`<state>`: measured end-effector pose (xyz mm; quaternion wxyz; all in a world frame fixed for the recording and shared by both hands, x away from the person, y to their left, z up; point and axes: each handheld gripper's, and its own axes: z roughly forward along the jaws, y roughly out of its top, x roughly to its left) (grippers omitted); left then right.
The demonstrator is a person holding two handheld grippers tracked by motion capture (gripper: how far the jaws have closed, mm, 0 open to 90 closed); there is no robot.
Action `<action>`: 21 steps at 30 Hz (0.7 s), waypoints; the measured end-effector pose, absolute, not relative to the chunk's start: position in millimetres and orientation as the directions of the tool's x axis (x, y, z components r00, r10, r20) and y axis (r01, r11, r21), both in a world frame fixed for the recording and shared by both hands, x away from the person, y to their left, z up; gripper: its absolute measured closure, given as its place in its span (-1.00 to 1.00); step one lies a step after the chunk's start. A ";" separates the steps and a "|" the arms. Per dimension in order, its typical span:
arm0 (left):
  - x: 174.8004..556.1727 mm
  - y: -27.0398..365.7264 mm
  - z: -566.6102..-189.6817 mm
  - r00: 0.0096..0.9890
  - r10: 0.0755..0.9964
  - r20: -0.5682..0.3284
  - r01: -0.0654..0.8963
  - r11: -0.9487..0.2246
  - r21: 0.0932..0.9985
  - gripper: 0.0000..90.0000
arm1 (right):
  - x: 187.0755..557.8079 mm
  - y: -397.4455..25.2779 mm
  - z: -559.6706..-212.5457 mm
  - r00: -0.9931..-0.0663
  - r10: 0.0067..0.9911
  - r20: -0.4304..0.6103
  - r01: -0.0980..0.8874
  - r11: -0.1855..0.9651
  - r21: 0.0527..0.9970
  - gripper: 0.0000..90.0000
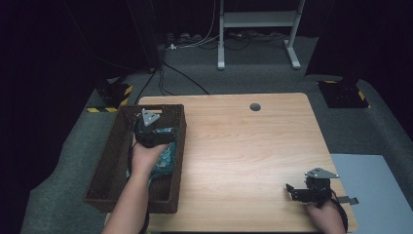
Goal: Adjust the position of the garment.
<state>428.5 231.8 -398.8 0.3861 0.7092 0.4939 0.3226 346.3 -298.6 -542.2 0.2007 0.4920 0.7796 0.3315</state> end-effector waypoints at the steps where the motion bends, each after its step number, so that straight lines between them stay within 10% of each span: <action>1: 428.1 232.2 -398.5 0.303 0.950 0.070 0.452 -0.208 0.868 -1.00 | 346.2 -298.6 -542.2 -0.435 0.900 0.014 0.634 0.296 0.714 -0.98; 21: 418.0 227.9 -397.6 0.299 0.953 0.046 0.428 -0.178 0.886 -1.00 | 346.3 -298.3 -542.3 -0.438 0.899 0.015 0.635 0.297 0.713 -0.99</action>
